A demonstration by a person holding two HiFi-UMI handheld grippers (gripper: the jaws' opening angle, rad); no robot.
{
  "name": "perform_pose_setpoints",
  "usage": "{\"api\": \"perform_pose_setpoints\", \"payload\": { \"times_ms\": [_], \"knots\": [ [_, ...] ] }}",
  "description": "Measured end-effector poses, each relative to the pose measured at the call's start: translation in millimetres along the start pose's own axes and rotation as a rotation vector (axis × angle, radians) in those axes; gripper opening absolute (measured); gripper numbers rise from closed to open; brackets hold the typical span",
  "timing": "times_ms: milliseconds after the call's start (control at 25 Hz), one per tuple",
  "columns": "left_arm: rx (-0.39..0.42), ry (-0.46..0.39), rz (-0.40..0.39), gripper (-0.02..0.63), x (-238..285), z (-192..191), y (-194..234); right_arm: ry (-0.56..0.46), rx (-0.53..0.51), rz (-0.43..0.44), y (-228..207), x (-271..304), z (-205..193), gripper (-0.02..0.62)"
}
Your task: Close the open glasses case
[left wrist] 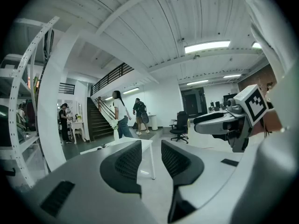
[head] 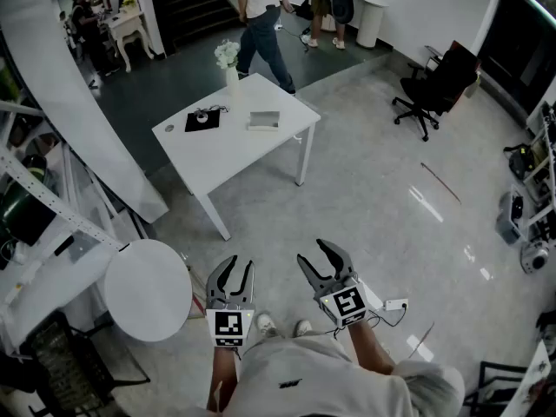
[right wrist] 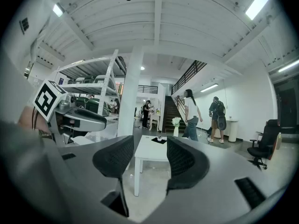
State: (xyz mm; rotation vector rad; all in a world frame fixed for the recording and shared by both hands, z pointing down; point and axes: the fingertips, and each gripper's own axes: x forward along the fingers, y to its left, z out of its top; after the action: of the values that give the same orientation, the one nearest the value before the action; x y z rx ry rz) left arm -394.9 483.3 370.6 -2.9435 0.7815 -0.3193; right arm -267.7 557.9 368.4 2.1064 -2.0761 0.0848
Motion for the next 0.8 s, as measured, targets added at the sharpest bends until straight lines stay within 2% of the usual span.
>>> {"api": "perform_pose_setpoints", "payload": {
  "times_ms": [520,800],
  "knots": [
    [0.019,-0.006,-0.054,0.144,8,-14,42,0.001,0.037,-0.074,22,37,-2,0.227],
    [0.01,0.004,-0.078,0.144,33,-20,61,0.03,0.03,-0.058,22,75,-5,0.225]
  ]
}}
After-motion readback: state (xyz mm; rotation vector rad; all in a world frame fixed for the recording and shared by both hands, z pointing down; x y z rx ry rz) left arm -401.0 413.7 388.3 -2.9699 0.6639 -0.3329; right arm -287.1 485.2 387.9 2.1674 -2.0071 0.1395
